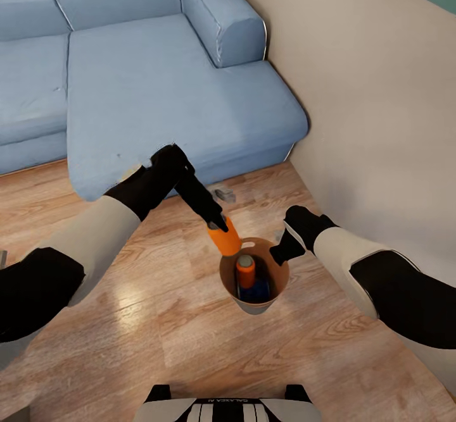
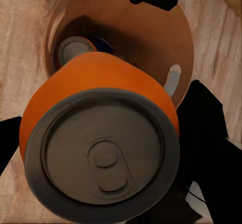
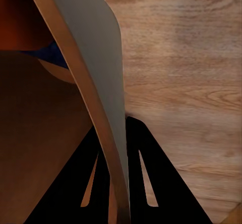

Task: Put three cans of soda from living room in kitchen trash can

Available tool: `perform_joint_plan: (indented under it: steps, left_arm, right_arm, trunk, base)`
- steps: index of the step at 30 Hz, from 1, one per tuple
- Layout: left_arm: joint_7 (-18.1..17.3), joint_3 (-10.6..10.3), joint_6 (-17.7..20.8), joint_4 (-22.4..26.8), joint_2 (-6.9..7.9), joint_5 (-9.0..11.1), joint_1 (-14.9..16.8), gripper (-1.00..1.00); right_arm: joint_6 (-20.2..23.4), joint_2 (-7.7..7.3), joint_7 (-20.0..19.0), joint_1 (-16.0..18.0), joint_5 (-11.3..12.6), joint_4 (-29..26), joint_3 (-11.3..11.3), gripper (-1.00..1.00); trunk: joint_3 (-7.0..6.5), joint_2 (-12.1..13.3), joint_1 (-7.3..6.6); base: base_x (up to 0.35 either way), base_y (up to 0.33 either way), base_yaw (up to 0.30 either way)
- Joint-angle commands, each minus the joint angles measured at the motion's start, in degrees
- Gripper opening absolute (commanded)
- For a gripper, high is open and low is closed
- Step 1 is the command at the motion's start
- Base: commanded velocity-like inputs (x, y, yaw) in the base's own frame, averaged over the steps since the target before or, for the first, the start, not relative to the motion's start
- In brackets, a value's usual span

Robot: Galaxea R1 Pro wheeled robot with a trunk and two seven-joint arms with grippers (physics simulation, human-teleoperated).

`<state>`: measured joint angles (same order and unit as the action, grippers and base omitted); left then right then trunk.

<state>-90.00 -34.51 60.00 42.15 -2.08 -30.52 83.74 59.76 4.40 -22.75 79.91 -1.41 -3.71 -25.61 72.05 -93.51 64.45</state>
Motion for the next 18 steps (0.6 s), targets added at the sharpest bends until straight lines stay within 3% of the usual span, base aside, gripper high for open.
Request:
perform_joint_plan:
  steps: [1,4,6,9,18]
  left_arm:
    - [0.0,0.0,0.0,0.0,-0.26,-0.7,-0.4,-1.0]
    - [0.0,-0.1,0.0,0.1,-2.14,-4.9,-3.4,-1.0]
    - [0.0,-0.1,0.0,0.2,-3.01,-6.2,-4.2,-1.0]
    - [0.0,-0.1,0.0,0.1,-3.78,-7.2,-4.9,-1.0]
    - [0.0,-0.2,0.0,0.8,-5.31,-7.5,-6.4,-1.0]
  right_arm:
    - [0.2,0.01,-0.4,0.0,1.3,0.0,0.7,-1.0]
    - [0.2,0.02,-0.4,0.0,1.3,0.1,0.7,-1.0]
    - [0.2,0.02,-0.4,0.0,1.3,0.0,0.7,-1.0]
    - [0.2,0.05,-0.4,0.0,1.3,0.0,0.7,-1.0]
    - [0.2,0.49,-0.4,0.0,1.3,0.0,0.7,-1.0]
  trunk:
    - [0.0,0.0,0.0]
    - [0.0,0.0,0.0]
    - [0.0,0.0,0.0]
    - [0.0,0.0,0.0]
    - [0.0,0.0,0.0]
  base:
    - [0.0,0.0,0.0]
    - [0.0,0.0,0.0]
    - [0.0,0.0,0.0]
    - [0.0,0.0,0.0]
    - [0.0,0.0,0.0]
